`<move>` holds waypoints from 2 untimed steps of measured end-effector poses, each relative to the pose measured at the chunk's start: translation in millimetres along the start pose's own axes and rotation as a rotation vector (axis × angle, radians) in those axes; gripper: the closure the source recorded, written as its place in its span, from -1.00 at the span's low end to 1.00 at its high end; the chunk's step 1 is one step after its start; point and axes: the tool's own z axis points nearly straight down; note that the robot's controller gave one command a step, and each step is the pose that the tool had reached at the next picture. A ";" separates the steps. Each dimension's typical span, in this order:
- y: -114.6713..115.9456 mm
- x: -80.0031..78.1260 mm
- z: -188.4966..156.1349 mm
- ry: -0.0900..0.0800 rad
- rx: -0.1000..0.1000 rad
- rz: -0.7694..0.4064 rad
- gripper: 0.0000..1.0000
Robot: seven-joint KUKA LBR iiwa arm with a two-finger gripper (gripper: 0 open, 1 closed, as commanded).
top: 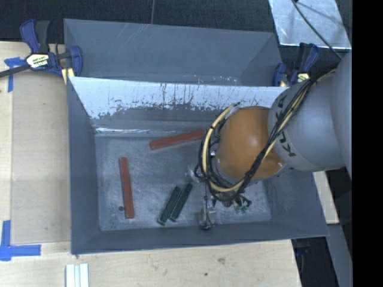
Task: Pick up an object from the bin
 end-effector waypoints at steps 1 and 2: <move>-0.6 -1.7 -2.2 -0.002 0.001 0.002 1.00; 47.8 -10.8 -15.9 -0.006 -0.002 0.031 1.00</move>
Offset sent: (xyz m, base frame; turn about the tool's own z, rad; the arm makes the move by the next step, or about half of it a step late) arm 0.0000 0.0000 0.0000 0.0000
